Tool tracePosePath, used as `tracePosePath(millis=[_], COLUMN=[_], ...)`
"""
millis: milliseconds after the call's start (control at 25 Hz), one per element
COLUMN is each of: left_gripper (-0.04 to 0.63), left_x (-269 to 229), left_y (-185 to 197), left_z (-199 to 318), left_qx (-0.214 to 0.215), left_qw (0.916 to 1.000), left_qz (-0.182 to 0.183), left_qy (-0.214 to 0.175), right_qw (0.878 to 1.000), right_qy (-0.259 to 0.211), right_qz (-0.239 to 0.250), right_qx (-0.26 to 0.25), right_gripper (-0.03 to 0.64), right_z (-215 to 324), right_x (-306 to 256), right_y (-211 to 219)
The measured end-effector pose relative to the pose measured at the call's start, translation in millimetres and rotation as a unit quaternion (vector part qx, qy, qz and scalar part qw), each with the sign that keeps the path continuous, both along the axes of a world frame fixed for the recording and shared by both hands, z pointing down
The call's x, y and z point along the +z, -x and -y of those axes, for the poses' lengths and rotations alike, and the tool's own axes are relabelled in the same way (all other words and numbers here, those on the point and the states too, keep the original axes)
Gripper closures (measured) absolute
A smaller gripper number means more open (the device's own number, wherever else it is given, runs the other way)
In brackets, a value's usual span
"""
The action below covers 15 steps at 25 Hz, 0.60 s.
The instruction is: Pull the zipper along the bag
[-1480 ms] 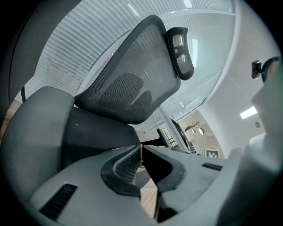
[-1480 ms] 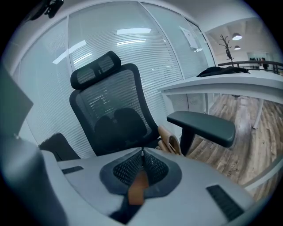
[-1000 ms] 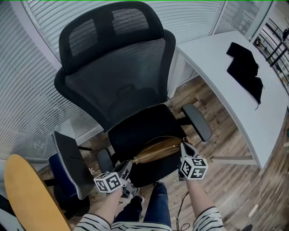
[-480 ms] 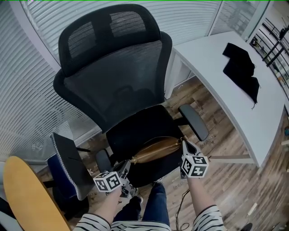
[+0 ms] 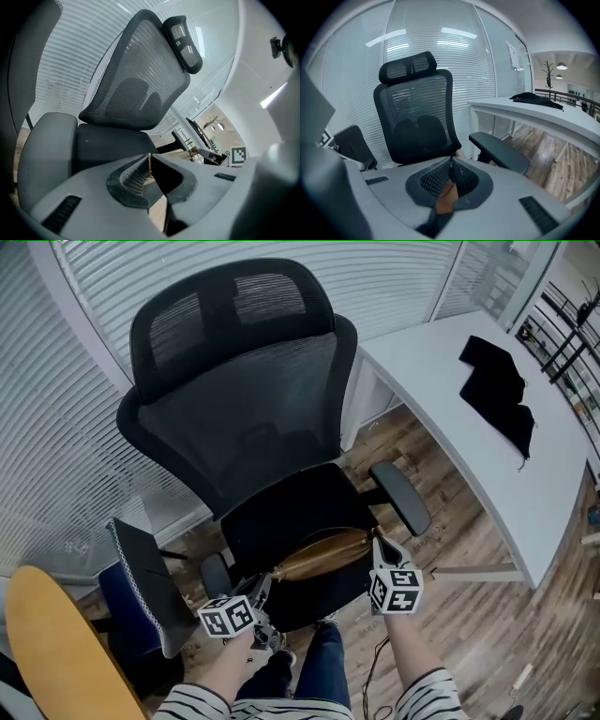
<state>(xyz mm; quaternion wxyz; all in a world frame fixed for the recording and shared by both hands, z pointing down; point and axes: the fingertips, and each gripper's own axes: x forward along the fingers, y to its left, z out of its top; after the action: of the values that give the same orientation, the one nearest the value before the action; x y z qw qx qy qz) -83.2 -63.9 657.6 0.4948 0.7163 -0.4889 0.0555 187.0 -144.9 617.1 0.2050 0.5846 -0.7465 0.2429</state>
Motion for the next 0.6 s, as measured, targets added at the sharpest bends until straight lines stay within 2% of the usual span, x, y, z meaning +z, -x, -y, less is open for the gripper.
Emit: tracePosePath(millis=[200, 600], left_gripper=[0.554, 0.553], left_x=[2, -8], left_y=[2, 25], left_z=[3, 0], left_qx=[0.008, 0.013], left_qw=[0.9999, 0.9986], left_qz=[0.011, 0.051], left_qy=[0.002, 0.002], right_qw=[1.000, 0.998], right_qy=[0.007, 0.026], right_qz=[-0.020, -0.012], right_qx=[-0.005, 0.053], right_gripper=[0.581, 0.580], right_z=[-4, -26], right_x=[1, 2], right_y=[7, 1])
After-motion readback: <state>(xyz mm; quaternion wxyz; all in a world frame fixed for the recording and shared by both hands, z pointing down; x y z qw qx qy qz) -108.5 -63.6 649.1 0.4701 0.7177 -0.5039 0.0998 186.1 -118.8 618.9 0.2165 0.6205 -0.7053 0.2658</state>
